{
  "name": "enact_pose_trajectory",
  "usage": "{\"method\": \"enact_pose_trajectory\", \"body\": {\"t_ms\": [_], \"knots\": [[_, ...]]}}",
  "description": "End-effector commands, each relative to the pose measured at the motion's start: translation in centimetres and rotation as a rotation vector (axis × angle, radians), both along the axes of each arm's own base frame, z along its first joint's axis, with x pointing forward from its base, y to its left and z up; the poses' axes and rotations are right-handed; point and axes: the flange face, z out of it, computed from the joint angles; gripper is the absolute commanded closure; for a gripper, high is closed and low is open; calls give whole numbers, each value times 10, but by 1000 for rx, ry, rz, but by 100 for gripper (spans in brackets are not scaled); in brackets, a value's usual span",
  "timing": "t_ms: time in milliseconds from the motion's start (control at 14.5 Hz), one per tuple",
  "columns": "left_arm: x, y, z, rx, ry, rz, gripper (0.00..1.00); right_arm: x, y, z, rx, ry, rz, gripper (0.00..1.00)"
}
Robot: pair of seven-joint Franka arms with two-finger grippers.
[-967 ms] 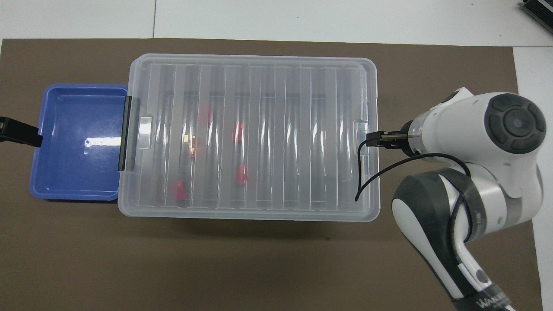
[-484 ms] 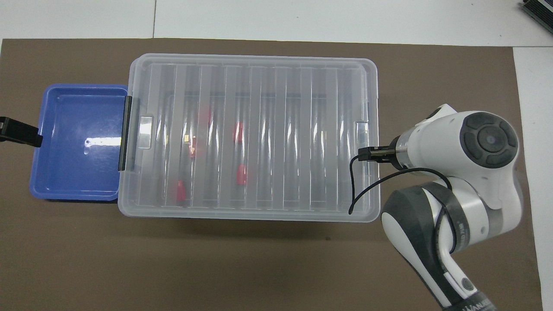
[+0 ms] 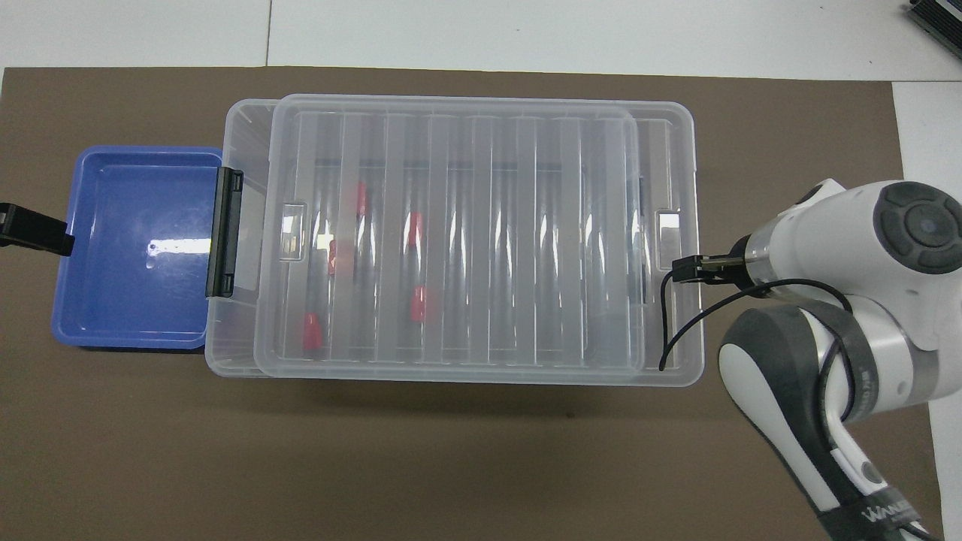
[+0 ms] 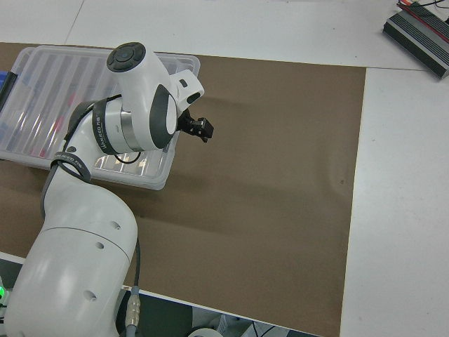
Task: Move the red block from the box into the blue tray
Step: 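Slide the clear lid away from the blue tray with the right gripper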
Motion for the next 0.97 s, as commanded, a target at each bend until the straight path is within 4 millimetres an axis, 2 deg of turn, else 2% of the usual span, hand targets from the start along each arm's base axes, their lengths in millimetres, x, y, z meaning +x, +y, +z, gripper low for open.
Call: {"method": "enact_pose_trajectory", "body": {"t_ms": [0,276,484,691,898], "knots": [[-5,2,4,18,-5,-1,0,-7,-34,1,-16,18,45,1],[-4,2,4,18,-2,0,0,-4,-89,1,-20,11,112,1],[-4,2,4,18,-2,0,0,2,-120,2,-27,-30,135,2],[-4,2,4,18,-2,0,0,1,-141,3,-29,-31,125,2],[-4,2,4,18,-2,0,0,2,-146,3,-32,-32,118,2]]}}
